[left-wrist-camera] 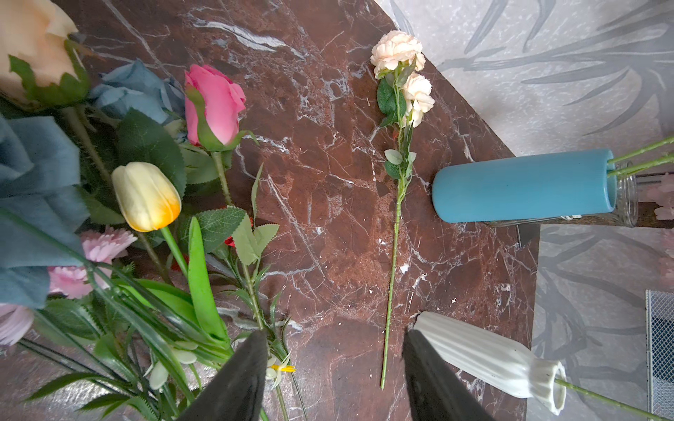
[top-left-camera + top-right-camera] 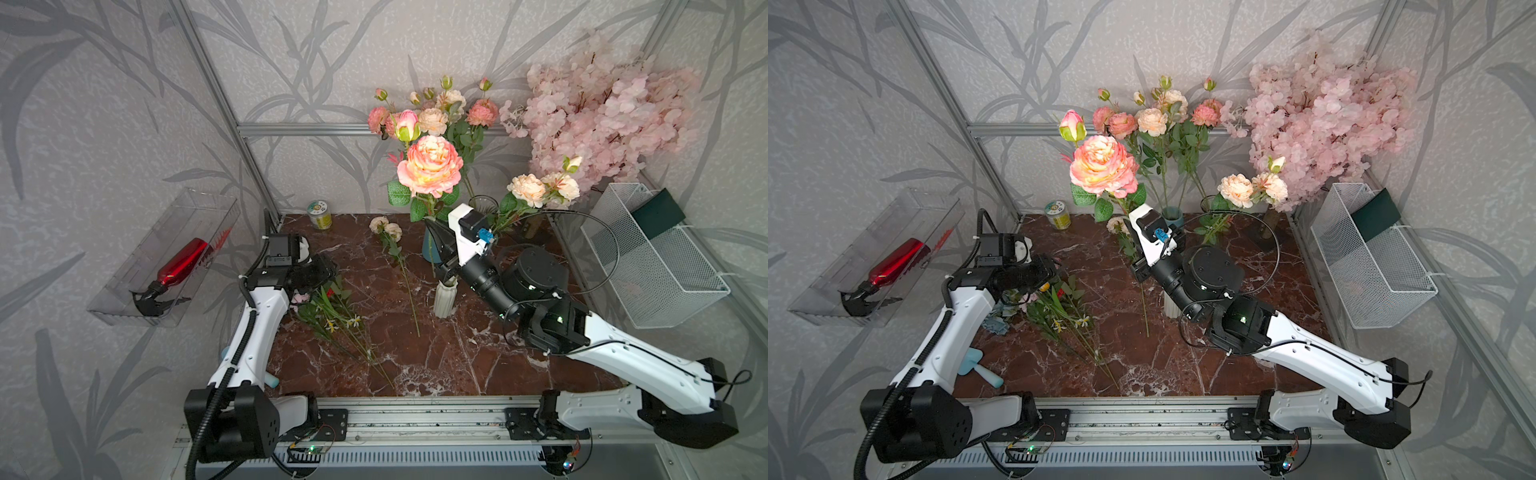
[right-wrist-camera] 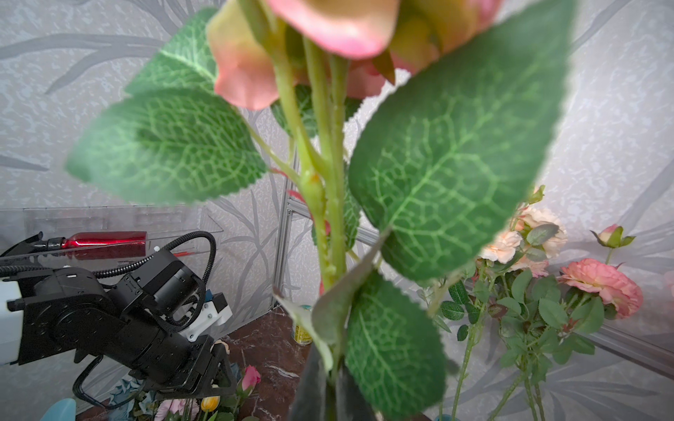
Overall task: Place the pink flowers into the vase
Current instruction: Place the flower in the vase.
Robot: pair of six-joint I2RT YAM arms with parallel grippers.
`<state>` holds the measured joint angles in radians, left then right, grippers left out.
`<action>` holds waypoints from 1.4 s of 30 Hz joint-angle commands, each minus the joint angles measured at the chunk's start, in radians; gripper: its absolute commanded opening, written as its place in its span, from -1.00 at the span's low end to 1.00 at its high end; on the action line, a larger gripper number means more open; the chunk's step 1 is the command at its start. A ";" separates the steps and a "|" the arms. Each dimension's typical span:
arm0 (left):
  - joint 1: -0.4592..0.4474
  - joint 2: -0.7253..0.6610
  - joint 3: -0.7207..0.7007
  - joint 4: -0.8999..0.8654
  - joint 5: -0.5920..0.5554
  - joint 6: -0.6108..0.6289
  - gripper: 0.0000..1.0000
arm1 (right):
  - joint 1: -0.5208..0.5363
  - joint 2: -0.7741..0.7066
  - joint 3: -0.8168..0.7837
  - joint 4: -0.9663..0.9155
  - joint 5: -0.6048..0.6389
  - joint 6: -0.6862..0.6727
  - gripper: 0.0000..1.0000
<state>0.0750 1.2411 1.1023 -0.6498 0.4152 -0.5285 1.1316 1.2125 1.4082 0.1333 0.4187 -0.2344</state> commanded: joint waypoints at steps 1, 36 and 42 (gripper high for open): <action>0.009 -0.015 -0.015 0.012 0.008 -0.003 0.21 | 0.004 -0.016 -0.005 0.029 -0.004 0.041 -1.00; 0.025 -0.009 -0.018 0.025 0.038 -0.010 0.21 | -0.102 -0.039 -0.034 -0.117 0.031 0.078 -1.00; 0.030 -0.003 -0.015 0.024 0.040 -0.012 0.21 | -0.143 -0.041 -0.050 -0.128 0.017 0.115 -1.00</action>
<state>0.0959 1.2415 1.0962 -0.6346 0.4473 -0.5358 1.0096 1.1965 1.3678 0.0086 0.4500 -0.1612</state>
